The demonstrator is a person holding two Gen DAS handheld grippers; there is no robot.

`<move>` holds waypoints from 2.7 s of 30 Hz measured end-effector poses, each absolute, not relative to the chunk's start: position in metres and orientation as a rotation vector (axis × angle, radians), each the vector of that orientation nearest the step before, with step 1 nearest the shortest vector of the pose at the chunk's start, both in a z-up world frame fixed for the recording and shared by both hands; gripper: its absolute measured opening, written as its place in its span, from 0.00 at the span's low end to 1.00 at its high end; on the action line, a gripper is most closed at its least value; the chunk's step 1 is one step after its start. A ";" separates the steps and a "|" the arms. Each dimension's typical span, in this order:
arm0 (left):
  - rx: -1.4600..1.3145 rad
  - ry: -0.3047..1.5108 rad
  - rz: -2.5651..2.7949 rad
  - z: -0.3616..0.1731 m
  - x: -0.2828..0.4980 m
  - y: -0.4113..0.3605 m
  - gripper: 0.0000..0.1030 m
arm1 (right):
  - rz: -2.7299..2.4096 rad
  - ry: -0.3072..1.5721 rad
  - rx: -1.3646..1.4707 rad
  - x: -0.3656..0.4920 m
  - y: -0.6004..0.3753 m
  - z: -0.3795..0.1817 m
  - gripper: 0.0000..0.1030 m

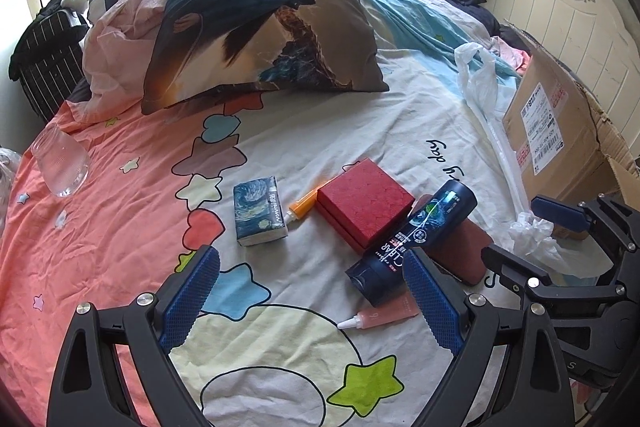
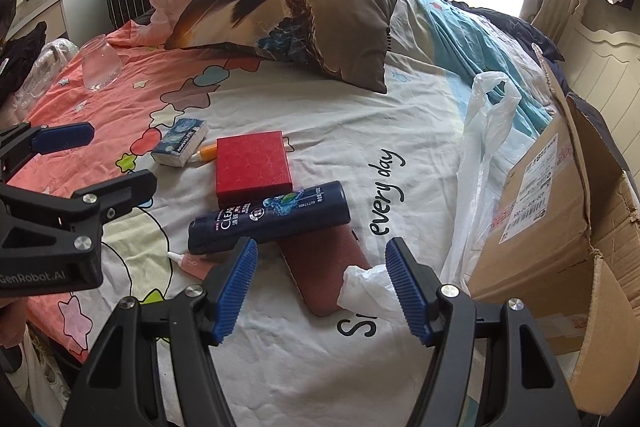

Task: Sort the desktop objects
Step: 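Withdraw both grippers from the cardboard box back toward the remaining items, then grasp the Starry Night tissue pack with the left gripper while the right gripper approaches the red box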

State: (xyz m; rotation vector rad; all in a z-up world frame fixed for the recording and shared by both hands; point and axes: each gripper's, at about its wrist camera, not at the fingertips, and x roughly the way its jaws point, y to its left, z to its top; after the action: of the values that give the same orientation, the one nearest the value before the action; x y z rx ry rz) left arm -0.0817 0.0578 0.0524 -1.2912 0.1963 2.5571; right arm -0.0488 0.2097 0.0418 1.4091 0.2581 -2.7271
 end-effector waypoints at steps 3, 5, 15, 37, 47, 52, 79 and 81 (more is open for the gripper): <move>-1.303 0.193 2.572 0.049 -0.089 0.054 0.92 | -2.723 0.256 1.416 -0.053 0.210 0.039 0.61; -1.317 0.198 2.579 0.047 -0.095 0.052 0.92 | -2.722 0.253 1.420 -0.057 0.210 0.038 0.61; -1.370 0.226 2.596 0.032 -0.117 0.048 0.92 | -2.693 0.309 1.425 -0.080 0.199 0.031 0.61; -1.509 0.256 2.607 0.002 -0.165 0.029 0.92 | -2.626 0.409 1.451 -0.130 0.176 0.007 0.71; -1.560 0.225 2.598 -0.012 -0.180 0.026 0.92 | -2.609 0.402 1.447 -0.145 0.172 -0.001 0.71; -1.574 0.235 2.592 -0.019 -0.184 0.030 0.92 | -2.604 0.411 1.436 -0.148 0.170 -0.001 0.71; -1.532 0.236 2.589 -0.024 -0.185 0.039 0.92 | -2.525 0.365 1.423 -0.143 0.162 -0.003 0.71; -1.533 0.233 2.586 -0.025 -0.185 0.039 0.92 | -2.516 0.377 1.417 -0.141 0.160 -0.003 0.71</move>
State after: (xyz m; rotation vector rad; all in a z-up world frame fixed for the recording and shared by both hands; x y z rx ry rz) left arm -0.1855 0.0385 -0.0245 -1.5332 0.2330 2.5865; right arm -0.1409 0.1598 -0.0028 1.4172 0.3770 -2.5164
